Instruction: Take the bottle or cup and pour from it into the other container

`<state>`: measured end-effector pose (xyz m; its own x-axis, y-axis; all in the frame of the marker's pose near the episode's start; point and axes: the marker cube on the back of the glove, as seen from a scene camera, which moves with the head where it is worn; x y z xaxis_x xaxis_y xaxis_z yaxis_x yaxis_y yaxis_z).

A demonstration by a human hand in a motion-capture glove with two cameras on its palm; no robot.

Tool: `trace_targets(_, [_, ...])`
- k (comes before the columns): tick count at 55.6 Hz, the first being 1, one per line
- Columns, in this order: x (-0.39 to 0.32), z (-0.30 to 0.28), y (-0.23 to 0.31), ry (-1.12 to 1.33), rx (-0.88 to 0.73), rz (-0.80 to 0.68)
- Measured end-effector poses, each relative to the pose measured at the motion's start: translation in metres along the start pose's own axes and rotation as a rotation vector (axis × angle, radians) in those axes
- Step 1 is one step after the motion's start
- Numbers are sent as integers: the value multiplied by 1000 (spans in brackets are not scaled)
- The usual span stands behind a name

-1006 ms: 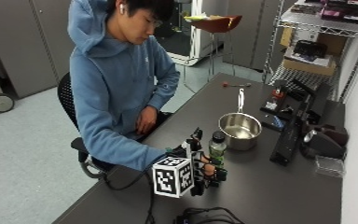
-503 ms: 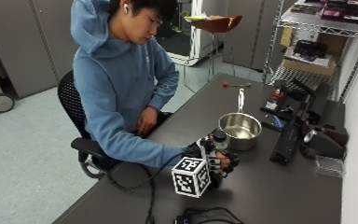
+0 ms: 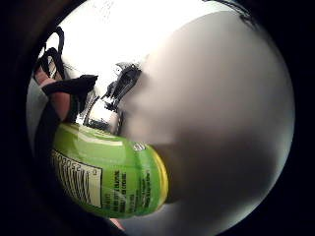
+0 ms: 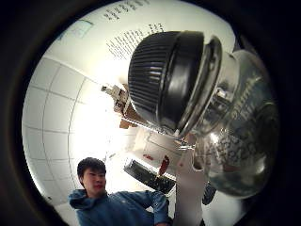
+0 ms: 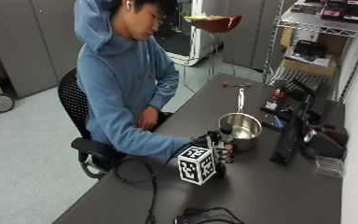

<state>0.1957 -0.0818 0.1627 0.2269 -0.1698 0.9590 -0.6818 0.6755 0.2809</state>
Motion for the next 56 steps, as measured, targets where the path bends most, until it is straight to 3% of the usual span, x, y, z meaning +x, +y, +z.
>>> trace_targets(23, [-61, 14, -20, 206, -195, -94])
trace_targets(41, [-116, 41, -47, 759, -514, -102])
trace_targets(56, [-144, 91, -47, 1338, -756, -254])
